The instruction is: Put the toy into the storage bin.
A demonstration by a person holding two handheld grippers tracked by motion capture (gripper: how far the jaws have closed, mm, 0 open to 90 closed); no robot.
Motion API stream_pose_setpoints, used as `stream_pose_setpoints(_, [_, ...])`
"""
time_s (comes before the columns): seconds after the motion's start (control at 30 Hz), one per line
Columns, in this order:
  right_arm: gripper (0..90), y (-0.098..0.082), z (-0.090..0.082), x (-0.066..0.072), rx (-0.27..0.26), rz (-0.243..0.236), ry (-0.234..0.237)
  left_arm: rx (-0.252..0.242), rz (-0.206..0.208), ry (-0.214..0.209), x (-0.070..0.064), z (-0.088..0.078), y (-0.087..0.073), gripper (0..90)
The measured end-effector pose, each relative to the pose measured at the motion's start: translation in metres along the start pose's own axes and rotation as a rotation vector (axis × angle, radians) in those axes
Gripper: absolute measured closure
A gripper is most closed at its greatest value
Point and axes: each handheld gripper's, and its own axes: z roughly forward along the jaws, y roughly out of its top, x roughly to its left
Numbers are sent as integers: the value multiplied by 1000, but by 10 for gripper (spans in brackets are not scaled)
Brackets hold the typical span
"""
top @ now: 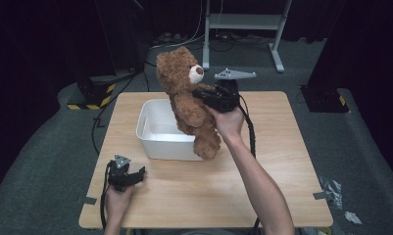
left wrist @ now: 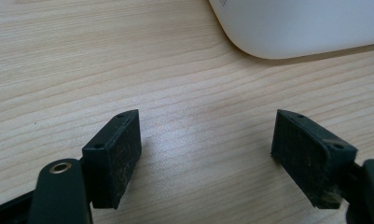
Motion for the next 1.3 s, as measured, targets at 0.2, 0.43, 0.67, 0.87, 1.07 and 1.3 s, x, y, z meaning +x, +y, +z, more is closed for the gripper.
stream_pose_setpoints(0.2, [864,4,-6,3,-13,-4,0,0,0,0,0,0,0,239])
stream_pose_setpoints(0.43, [865,8,3,7,3,-13,1,0,0,0,0,0,0,239])
stream_pose_setpoints(0.67, [865,11,15,13,13,-11,7,0,0,0,0,0,0,240])
stream_pose_setpoints(0.87, [865,11,23,15,25,-17,8,-1,1,-2,0,0,0,240])
stream_pose_setpoints(1.07, [866,9,33,14,40,-9,10,-1,1,-3,0,0,0,240])
stream_pose_setpoints(1.3, [868,5,45,13,63,-8,4,-1,1,-3,0,0,0,240])
